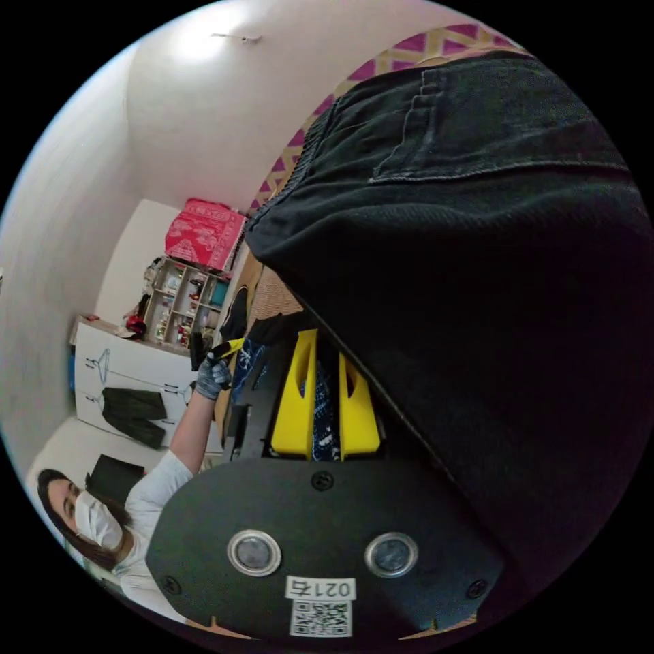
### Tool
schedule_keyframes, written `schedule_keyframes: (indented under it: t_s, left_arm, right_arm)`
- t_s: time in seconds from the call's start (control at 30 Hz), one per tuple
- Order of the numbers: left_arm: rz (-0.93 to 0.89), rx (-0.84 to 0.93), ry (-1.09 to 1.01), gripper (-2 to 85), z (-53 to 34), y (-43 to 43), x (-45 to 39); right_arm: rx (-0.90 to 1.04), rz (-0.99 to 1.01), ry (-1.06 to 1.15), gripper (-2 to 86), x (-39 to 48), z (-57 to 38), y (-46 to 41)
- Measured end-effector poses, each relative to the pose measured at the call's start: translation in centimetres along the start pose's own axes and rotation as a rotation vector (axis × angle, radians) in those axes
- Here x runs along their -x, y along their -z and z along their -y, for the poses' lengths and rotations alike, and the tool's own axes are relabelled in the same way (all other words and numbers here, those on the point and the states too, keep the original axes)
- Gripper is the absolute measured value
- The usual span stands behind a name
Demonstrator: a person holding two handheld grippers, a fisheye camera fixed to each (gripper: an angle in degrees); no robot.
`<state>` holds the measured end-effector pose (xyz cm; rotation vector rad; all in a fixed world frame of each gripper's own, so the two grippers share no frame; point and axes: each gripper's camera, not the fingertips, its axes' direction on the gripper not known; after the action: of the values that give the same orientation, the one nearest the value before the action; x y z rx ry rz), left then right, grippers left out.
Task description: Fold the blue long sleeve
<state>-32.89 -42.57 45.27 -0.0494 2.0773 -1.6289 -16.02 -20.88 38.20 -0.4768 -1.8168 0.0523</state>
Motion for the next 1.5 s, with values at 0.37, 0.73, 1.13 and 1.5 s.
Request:
schedule_keyframes:
  t_s: [0.37, 0.73, 1.13, 1.5]
  left_arm:
    - [-0.197, -0.365, -0.514, -0.8, -16.8, 12.1, -9.7]
    - [-0.287, -0.101, -0.493, -0.2, -49.5, 13.5, -10.2]
    - [-0.174, -0.197, -0.434, -0.9, -57.0, 16.7, -8.5]
    - [-0.183, -0.287, -0.501, -1.0, -51.6, 9.3, -15.1]
  right_arm:
    - [0.032, 0.309, 0.440, 0.9, 10.2, -15.1, 8.4]
    - [0.393, 0.309, 0.523, 1.2, 11.0, -46.7, 4.9]
    - [0.369, 0.133, 0.734, 6.2, 16.5, -54.6, 6.7]
    - [0.169, -0.284, 1.109, 10.1, 31.1, -43.2, -17.5]
